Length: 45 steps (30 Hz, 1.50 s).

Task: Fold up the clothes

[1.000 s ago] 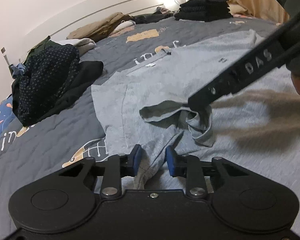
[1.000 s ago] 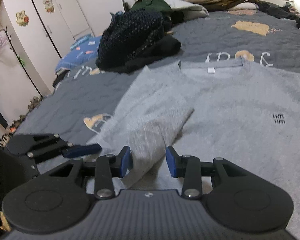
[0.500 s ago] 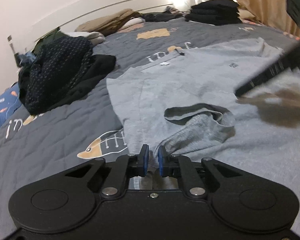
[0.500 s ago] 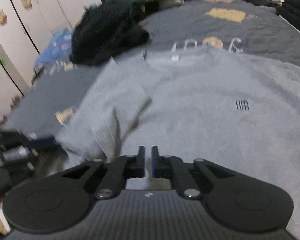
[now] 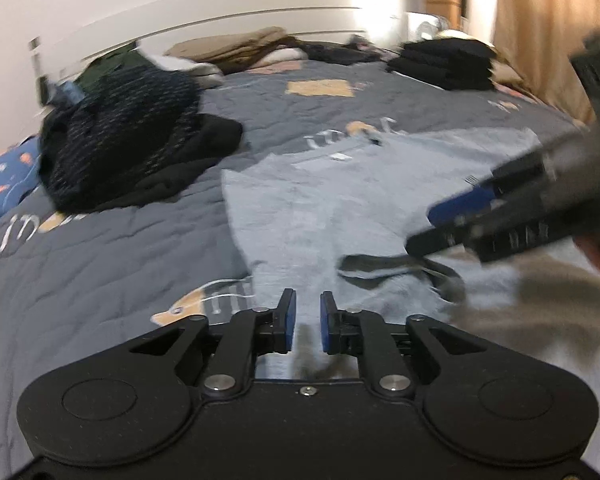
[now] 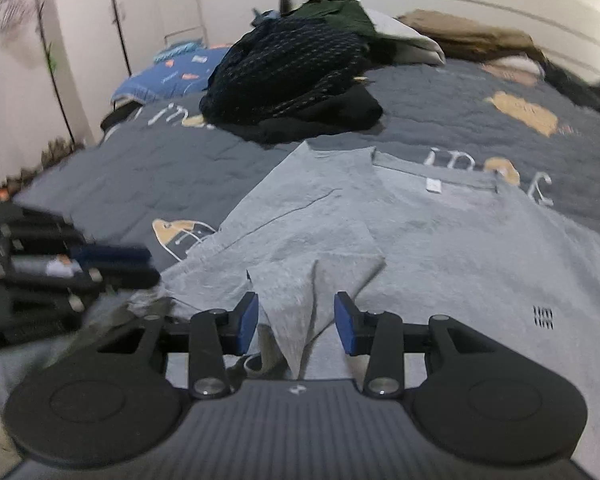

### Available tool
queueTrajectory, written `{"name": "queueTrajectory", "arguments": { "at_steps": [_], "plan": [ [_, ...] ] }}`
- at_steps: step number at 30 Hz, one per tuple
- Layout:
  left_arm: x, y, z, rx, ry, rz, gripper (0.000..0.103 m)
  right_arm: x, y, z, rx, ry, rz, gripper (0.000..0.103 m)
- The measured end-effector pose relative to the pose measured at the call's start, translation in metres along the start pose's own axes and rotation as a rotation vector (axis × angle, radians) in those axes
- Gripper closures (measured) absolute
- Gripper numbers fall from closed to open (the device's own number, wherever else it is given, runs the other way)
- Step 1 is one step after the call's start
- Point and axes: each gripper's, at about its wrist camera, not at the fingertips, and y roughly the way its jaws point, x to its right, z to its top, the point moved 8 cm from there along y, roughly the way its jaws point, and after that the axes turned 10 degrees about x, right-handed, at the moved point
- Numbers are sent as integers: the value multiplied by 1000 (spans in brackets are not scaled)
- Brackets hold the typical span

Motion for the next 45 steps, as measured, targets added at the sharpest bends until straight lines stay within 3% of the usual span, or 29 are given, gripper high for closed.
{"name": "queueTrajectory", "arguments": {
  "at_steps": [2, 7, 13, 14, 17, 20, 24, 25, 29, 32, 37, 41, 45],
  "plan": [
    [-11, -2, 3, 15, -40, 26, 63, -8, 7, -1, -10, -46, 1, 62],
    [-18, -8, 13, 51, -89, 27, 59, -27, 21, -5, -33, -190, 2, 62],
    [-15, -7, 15, 55, -79, 15, 57, -27, 30, -14, -51, -331, -69, 63],
    [-15, -8, 16, 56, -79, 15, 57, -25, 30, -14, -47, -332, -76, 68],
    [-16, -9, 16, 60, -83, 16, 57, -11, 28, -11, -38, -216, -87, 90],
    [-16, -9, 15, 59, -82, 19, 56, 20, 18, -1, 8, 139, -47, 96],
    [-14, -8, 13, 49, -71, 17, 56, 74, -4, 2, 110, 627, 21, 96],
    [-13, -8, 13, 47, -67, 15, 56, 83, -9, 0, 126, 675, 1, 96],
    [-7, -5, 9, 27, -39, 4, 56, 108, -29, -11, 115, 591, -150, 91],
    [4, -2, 4, 14, 23, 0, 56, 109, -36, -23, 75, 548, -174, 89],
    [32, 6, -3, -5, 89, -64, 56, 97, -48, -28, 86, 430, -202, 76],
    [53, 11, -4, -1, 128, -103, 56, 102, -51, -23, 119, 427, -207, 68],
    [66, 24, -7, -18, 149, -116, 56, 95, -43, -20, 98, 447, -126, 66]
  ]
}}
